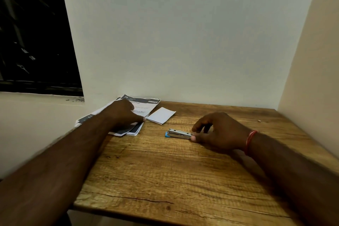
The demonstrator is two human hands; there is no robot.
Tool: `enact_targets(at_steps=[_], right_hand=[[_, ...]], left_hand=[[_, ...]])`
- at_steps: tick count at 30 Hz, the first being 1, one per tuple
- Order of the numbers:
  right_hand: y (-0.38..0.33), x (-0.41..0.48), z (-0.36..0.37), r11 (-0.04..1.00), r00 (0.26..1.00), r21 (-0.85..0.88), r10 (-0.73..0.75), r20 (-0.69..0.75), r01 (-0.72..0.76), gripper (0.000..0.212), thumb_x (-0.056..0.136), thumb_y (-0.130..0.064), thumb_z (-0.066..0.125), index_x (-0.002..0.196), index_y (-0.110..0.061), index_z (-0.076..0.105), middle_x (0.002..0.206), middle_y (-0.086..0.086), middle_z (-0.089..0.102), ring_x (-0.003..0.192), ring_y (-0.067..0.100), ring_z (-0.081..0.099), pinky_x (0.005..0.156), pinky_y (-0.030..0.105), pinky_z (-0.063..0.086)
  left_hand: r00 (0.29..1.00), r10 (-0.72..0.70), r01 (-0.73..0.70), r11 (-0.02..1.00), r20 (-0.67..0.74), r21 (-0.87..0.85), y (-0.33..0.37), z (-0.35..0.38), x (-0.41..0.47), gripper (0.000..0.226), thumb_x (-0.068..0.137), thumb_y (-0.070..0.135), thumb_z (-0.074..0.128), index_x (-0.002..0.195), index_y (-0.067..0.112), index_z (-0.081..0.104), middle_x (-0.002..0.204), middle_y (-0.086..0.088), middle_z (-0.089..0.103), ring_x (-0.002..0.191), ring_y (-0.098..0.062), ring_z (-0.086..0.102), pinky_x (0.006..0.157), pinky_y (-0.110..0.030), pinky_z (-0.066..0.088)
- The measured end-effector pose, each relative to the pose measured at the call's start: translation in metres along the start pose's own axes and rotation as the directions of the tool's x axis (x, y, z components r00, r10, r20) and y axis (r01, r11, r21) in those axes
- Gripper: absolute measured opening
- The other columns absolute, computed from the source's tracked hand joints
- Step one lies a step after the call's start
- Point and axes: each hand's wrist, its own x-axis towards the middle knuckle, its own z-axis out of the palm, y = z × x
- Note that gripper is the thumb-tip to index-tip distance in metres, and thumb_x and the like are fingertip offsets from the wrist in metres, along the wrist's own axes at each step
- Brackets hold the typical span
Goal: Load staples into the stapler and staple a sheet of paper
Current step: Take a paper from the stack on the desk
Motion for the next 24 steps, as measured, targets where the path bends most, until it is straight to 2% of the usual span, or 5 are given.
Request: enact_targets(at_steps=[3,7,12,20,24], right_hand=[[-0.0001,0.0000,0.0004,1.000,1.000,-0.002,0.005,0.006,-0.005,0.031,0.085,-0.060,0.089,0.106,-0.037,0.086,0.099,-0.016,0.080,0.096,0.003,0.074,0.087,0.035,0.065],[0.0004,0.0007,0.0005,1.000,1.000,-0.003,0.004,0.004,-0.004,0.030,0.085,-0.060,0.089,0.105,-0.037,0.086,0.098,-0.014,0.081,0.095,0.004,0.075,0.087,0.037,0.066],[0.0012,0.0023,0.0006,1.000,1.000,0.007,0.004,0.005,-0.004,0.032,0.085,-0.062,0.088,0.106,-0.038,0.086,0.100,-0.014,0.080,0.097,0.004,0.074,0.087,0.035,0.065],[0.0013,0.0023,0.0008,1.000,1.000,0.009,0.016,0.007,-0.016,0.033,0.084,-0.061,0.089,0.108,-0.038,0.086,0.101,-0.014,0.080,0.097,0.004,0.074,0.083,0.029,0.062],[0.0009,0.0020,0.0009,1.000,1.000,0.004,0.012,0.013,-0.012,0.034,0.085,-0.061,0.089,0.109,-0.037,0.086,0.102,-0.015,0.079,0.098,0.002,0.073,0.083,0.029,0.062]], left_hand=[[0.997,0.004,-0.008,0.999,-0.075,-0.047,-0.0006,-0.0013,-0.0020,0.037,0.079,0.042,0.087,0.064,0.016,0.066,0.068,0.001,0.063,0.079,-0.024,0.063,0.062,-0.029,0.043],[0.997,0.006,-0.012,0.997,-0.075,-0.077,0.0044,-0.0052,-0.0067,0.025,0.079,0.040,0.095,0.078,0.017,0.085,0.085,0.005,0.083,0.091,-0.015,0.077,0.079,-0.030,0.060],[0.996,0.019,-0.025,0.996,-0.084,-0.080,0.0046,-0.0062,-0.0044,0.066,0.080,0.069,0.091,0.099,0.006,0.086,0.102,-0.011,0.085,0.103,-0.027,0.077,0.091,-0.042,0.062],[1.000,-0.003,0.003,1.000,-0.024,-0.021,0.0012,-0.0003,-0.0033,0.068,0.070,0.072,0.095,0.092,0.009,0.084,0.095,-0.008,0.081,0.095,-0.023,0.074,0.068,-0.033,0.048],[1.000,0.005,-0.004,0.999,-0.020,0.039,0.0041,-0.0019,-0.0063,0.072,0.076,0.075,0.088,0.084,0.005,0.070,0.090,-0.015,0.072,0.069,-0.019,0.055,0.055,-0.032,0.034]])
